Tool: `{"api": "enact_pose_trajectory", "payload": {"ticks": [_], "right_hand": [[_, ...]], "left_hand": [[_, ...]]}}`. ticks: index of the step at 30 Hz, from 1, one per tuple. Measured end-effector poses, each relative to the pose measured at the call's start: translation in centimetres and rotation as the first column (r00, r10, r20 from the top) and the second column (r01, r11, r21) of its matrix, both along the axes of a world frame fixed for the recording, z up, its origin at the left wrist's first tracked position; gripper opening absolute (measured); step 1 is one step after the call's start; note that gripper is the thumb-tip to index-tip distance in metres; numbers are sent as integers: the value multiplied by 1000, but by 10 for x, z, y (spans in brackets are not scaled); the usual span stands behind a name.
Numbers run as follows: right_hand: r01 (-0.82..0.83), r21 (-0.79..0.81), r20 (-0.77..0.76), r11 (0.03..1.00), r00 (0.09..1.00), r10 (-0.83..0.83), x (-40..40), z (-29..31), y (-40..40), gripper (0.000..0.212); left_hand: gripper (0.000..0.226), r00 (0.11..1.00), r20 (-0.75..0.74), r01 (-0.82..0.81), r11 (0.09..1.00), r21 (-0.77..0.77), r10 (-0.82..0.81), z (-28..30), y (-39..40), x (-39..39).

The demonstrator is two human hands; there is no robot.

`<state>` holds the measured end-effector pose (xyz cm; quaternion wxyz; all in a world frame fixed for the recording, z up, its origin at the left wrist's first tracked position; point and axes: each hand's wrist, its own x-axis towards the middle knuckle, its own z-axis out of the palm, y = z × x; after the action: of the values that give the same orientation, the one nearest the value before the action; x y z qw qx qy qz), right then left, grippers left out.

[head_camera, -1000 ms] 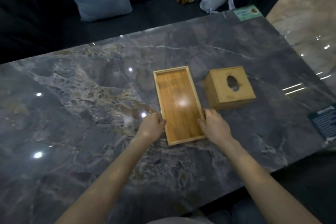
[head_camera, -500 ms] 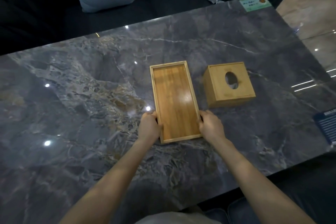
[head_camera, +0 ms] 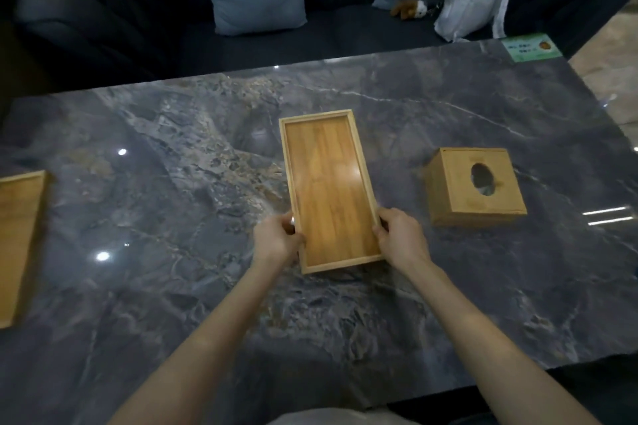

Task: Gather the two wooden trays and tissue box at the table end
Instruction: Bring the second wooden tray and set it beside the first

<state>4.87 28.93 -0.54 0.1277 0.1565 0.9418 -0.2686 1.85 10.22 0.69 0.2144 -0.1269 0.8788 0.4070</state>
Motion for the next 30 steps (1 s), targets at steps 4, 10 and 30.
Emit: {"api": "enact_pose_trajectory", "payload": {"ticks": [4,10,30], "right_hand": [[-93,-3,-26,996,995,93,-17,10,-44,20],[-186,-39,-34,982,982,185,-32,14,-118,20],[-193,-111,86,975,975,203,-44,-6,-350,20]], "left_hand": [[30,992,-9,-125,990,62,126,5,-49,2],[33,974,-31,-222,972,81,225,13,-127,7],[21,955,40,-289,955,-69,292,1,-347,4]]}}
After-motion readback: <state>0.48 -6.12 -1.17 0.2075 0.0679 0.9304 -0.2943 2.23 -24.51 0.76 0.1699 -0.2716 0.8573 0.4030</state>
